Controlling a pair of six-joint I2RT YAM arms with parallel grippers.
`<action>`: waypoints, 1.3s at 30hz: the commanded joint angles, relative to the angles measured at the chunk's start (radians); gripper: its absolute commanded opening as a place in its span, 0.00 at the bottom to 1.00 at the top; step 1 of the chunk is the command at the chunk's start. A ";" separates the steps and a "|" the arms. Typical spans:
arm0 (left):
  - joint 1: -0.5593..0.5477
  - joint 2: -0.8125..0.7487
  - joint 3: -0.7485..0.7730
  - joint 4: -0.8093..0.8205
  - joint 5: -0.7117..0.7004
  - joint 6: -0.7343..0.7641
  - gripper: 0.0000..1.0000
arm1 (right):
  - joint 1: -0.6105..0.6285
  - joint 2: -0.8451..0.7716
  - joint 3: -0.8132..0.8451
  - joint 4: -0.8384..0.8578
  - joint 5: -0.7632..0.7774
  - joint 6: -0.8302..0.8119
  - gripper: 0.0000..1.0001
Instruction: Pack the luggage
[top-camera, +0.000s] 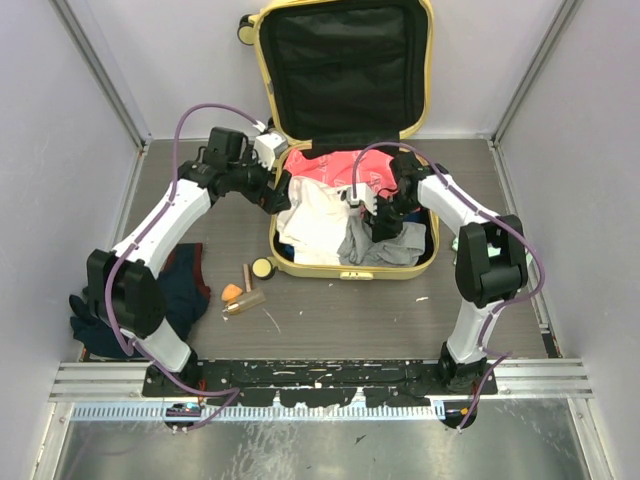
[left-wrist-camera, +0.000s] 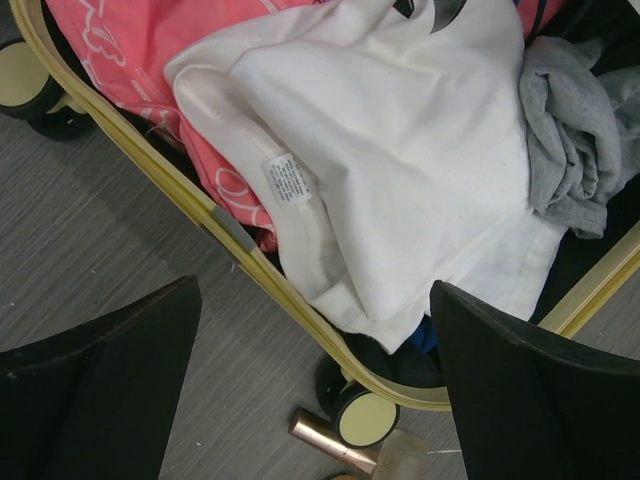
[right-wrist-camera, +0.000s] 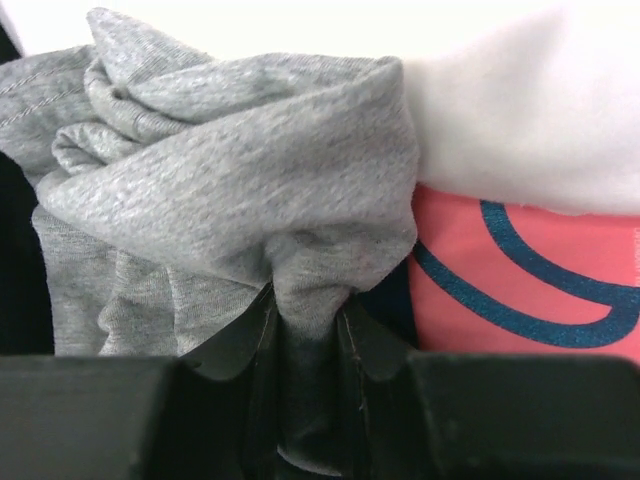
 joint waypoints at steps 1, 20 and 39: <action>0.009 -0.057 -0.012 0.015 -0.012 0.014 0.98 | -0.030 0.029 0.014 0.233 0.073 -0.047 0.15; 0.008 -0.090 -0.022 0.010 0.101 0.028 0.98 | -0.175 -0.206 0.325 -0.230 -0.022 0.150 0.88; 0.008 -0.037 0.015 0.009 0.078 0.013 0.98 | -0.723 -0.148 -0.070 -0.051 0.190 0.037 1.00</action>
